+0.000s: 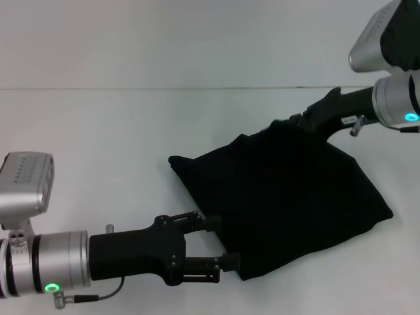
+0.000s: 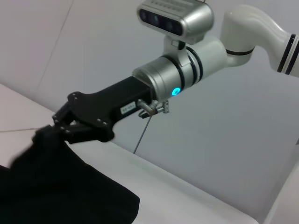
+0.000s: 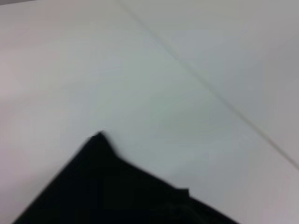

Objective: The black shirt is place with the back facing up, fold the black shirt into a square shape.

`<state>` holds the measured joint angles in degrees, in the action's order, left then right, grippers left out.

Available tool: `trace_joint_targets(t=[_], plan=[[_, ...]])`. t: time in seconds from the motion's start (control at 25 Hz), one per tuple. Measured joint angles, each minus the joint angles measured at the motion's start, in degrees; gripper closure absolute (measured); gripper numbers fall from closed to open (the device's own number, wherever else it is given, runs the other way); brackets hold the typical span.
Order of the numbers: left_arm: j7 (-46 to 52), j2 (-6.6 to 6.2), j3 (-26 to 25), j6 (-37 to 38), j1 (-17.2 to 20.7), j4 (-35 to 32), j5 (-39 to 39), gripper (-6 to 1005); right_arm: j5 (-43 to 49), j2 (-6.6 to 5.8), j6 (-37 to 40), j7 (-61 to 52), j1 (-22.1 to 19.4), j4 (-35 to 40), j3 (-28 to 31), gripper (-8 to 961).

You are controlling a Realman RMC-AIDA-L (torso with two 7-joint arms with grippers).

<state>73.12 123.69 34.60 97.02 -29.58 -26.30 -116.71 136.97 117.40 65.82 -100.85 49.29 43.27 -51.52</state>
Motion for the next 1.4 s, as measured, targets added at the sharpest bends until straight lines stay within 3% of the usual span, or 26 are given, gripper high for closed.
trace_joint_targets(t=[0.44,0.96,1.4], plan=[[0.34,-0.40,-0.89,0.02,-0.73,0.03,-0.01,111,0.60,0.19,-15.19,-7.61,0.95,-4.28,-1.00,942],[2.28,-0.81,-1.30,-0.82,-1.21,-0.07,-0.11,112,0.67,0.07,-20.70,-9.63,-0.01,-6.11,-2.04,943],[3.43,-0.82,-1.38,-0.96,-1.56,-0.06,-0.02,111,0.66,0.60,-28.71,-9.94,-0.71,-8.48,-2.24,867]])
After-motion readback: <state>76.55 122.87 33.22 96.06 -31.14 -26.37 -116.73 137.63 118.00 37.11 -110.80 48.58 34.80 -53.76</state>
